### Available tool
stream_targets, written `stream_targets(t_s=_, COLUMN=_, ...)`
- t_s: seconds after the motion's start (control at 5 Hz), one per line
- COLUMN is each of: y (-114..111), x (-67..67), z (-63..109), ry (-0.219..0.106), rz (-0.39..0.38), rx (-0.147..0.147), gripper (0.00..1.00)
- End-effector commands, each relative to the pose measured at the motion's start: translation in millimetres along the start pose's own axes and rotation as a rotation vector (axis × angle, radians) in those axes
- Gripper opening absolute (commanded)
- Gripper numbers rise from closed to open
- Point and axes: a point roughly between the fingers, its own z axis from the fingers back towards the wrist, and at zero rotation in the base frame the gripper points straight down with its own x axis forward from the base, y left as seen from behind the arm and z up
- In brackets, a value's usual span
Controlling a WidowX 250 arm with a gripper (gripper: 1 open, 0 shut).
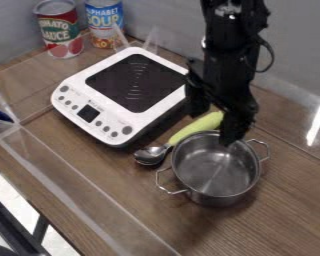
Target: Put silver pot on the white and black stove top
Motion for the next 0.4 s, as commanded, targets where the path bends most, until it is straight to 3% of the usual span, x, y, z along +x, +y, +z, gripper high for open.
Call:
stream_targets(t_s=0.0, y=-13.1, x=4.4, z=-4.0, ry=-0.023, rz=-0.001, rx=0.0, gripper=1.0)
stream_targets(t_s=0.2, y=-17.9, x=1.5, z=-6.5, ry=-0.023, rz=0.009, rx=0.012, gripper=1.0)
